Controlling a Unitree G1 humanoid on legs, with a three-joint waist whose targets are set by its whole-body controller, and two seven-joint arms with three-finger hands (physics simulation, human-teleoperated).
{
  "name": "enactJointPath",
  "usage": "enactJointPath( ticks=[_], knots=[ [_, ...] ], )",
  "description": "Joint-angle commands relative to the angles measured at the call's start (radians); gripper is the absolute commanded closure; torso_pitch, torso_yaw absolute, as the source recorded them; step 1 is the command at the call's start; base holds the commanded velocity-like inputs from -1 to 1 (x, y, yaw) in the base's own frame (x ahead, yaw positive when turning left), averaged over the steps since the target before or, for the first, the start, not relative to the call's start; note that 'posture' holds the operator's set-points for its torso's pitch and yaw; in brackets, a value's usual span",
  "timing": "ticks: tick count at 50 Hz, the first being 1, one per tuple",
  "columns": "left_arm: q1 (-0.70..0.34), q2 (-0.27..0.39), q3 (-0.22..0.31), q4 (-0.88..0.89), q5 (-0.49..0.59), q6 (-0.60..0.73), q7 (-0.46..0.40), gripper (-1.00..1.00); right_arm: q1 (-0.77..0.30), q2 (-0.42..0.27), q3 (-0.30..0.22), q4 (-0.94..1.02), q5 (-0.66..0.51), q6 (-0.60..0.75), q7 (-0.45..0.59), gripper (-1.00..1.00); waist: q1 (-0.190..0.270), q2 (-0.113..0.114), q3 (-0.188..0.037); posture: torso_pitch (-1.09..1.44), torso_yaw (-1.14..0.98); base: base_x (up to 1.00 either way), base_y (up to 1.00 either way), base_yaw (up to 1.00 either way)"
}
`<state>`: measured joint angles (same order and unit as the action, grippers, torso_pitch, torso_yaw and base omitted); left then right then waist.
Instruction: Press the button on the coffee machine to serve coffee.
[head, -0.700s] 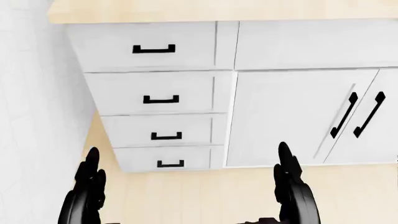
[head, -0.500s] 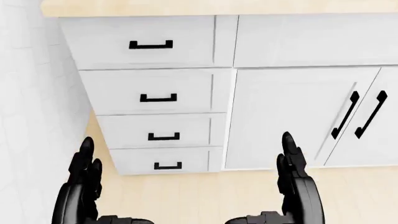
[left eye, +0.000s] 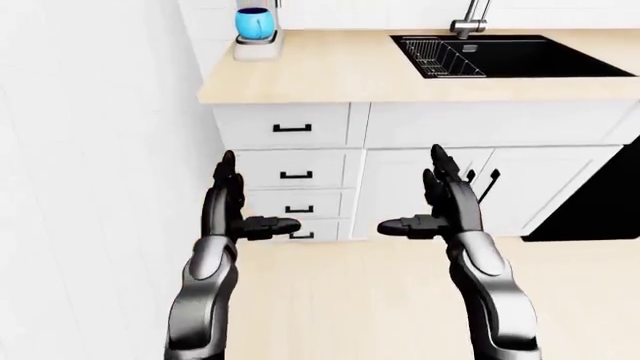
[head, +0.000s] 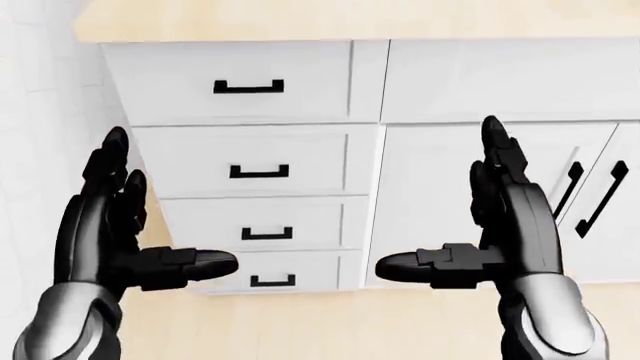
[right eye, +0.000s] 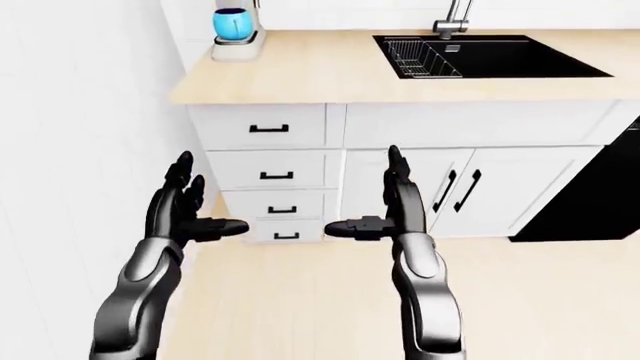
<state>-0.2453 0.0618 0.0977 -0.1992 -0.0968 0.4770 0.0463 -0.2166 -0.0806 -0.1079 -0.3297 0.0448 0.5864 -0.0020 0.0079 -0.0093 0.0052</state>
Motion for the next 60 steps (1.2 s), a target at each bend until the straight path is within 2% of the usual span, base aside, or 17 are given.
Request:
enactJointPath(
  ticks=[1, 9, 13, 15, 21, 22, 24, 28, 36, 37, 41, 46, 50, 53, 54, 57, 60],
  knots=[
    [-0.075, 0.012, 0.007, -0.054, -0.027, 0.065, 0.015, -1.00, -0.059, -0.020, -0.020, -0.073, 0.012, 0.068, -0.008, -1.00, 0.000, 0.000, -0.021, 0.00, 0.00, 0.00, 0.00, 0.00],
    [-0.387, 0.098, 0.067, -0.024, -0.149, 0.300, 0.095, -1.00, -0.253, -0.059, -0.053, -0.164, 0.035, 0.336, -0.061, -1.00, -0.002, 0.001, -0.012, 0.00, 0.00, 0.00, 0.00, 0.00],
    [-0.496, 0.140, 0.076, 0.029, -0.193, 0.331, 0.124, -1.00, -0.359, -0.122, -0.050, -0.150, 0.043, 0.394, -0.069, -1.00, -0.001, 0.002, -0.006, 0.00, 0.00, 0.00, 0.00, 0.00],
    [-0.552, 0.160, 0.078, 0.082, -0.206, 0.326, 0.130, -1.00, -0.430, -0.123, -0.089, -0.152, 0.090, 0.467, -0.058, -1.00, 0.000, 0.002, -0.003, 0.00, 0.00, 0.00, 0.00, 0.00],
    [-0.656, 0.199, 0.092, 0.164, -0.258, 0.339, 0.162, -1.00, -0.583, -0.217, -0.120, -0.129, 0.135, 0.593, -0.076, -1.00, 0.001, 0.002, 0.003, 0.00, 0.00, 0.00, 0.00, 0.00],
    [-0.805, 0.250, 0.126, 0.236, -0.278, 0.369, 0.179, -1.00, -0.770, -0.294, -0.130, -0.067, 0.152, 0.677, -0.059, -1.00, 0.001, 0.002, 0.005, 0.00, 0.00, 0.00, 0.00, 0.00],
    [-0.816, 0.263, 0.118, 0.259, -0.294, 0.355, 0.187, -1.00, -0.793, -0.305, -0.130, -0.056, 0.160, 0.687, -0.063, -1.00, 0.000, 0.001, 0.002, 0.00, 0.00, 0.00, 0.00, 0.00],
    [-0.817, 0.271, 0.108, 0.262, -0.315, 0.351, 0.200, -1.00, -0.796, -0.308, -0.129, -0.059, 0.171, 0.691, -0.072, -1.00, 0.000, 0.001, 0.024, 0.00, 0.00, 0.00, 0.00, 0.00],
    [-0.838, 0.289, 0.102, 0.284, -0.336, 0.342, 0.211, -1.00, -0.804, -0.317, -0.127, -0.053, 0.190, 0.690, -0.083, -1.00, 0.002, 0.002, 0.015, 0.00, 0.00, 0.00, 0.00, 0.00],
    [-0.845, 0.291, 0.104, 0.284, -0.340, 0.347, 0.216, -1.00, -0.802, -0.318, -0.126, -0.054, 0.191, 0.689, -0.085, -1.00, 0.000, 0.006, -0.007, 0.00, 0.00, 0.06, 0.00, 0.00],
    [-0.857, 0.297, 0.101, 0.295, -0.348, 0.341, 0.221, -1.00, -0.801, -0.320, -0.126, -0.051, 0.197, 0.685, -0.088, -1.00, -0.003, 0.006, 0.009, 0.00, 0.00, 0.09, 0.00, 0.00],
    [-0.859, 0.300, 0.099, 0.287, -0.356, 0.348, 0.227, -1.00, -0.809, -0.327, -0.127, -0.051, 0.203, 0.693, -0.092, -1.00, -0.004, -0.003, 0.010, 0.00, 0.00, 0.10, 0.00, 0.00],
    [-0.857, 0.301, 0.099, 0.287, -0.358, 0.345, 0.228, -1.00, -0.807, -0.330, -0.129, -0.058, 0.207, 0.698, -0.095, -1.00, -0.005, 0.016, 0.011, 0.00, 0.00, 0.10, 0.00, 0.00],
    [-0.855, 0.302, 0.099, 0.284, -0.359, 0.346, 0.229, -1.00, -0.802, -0.331, -0.130, -0.060, 0.209, 0.697, -0.096, -1.00, -0.005, 0.065, 0.020, 0.00, 0.00, 0.11, 0.00, 0.00],
    [-0.855, 0.302, 0.098, 0.286, -0.359, 0.344, 0.229, -1.00, -0.802, -0.332, -0.130, -0.060, 0.210, 0.697, -0.097, -1.00, -0.010, 0.045, 0.018, 0.00, 0.00, 0.11, 0.00, 0.00],
    [-0.856, 0.302, 0.098, 0.286, -0.359, 0.345, 0.229, -1.00, -0.806, -0.332, -0.130, -0.059, 0.211, 0.699, -0.099, -1.00, -0.009, 0.051, 0.009, 0.00, 0.00, 0.10, 0.00, 0.00],
    [-0.857, 0.303, 0.100, 0.281, -0.363, 0.351, 0.232, -1.00, -0.808, -0.333, -0.130, -0.060, 0.212, 0.703, -0.101, -1.00, -0.006, 0.028, 0.007, 0.00, 0.00, 0.11, 0.00, 0.00]
  ],
)
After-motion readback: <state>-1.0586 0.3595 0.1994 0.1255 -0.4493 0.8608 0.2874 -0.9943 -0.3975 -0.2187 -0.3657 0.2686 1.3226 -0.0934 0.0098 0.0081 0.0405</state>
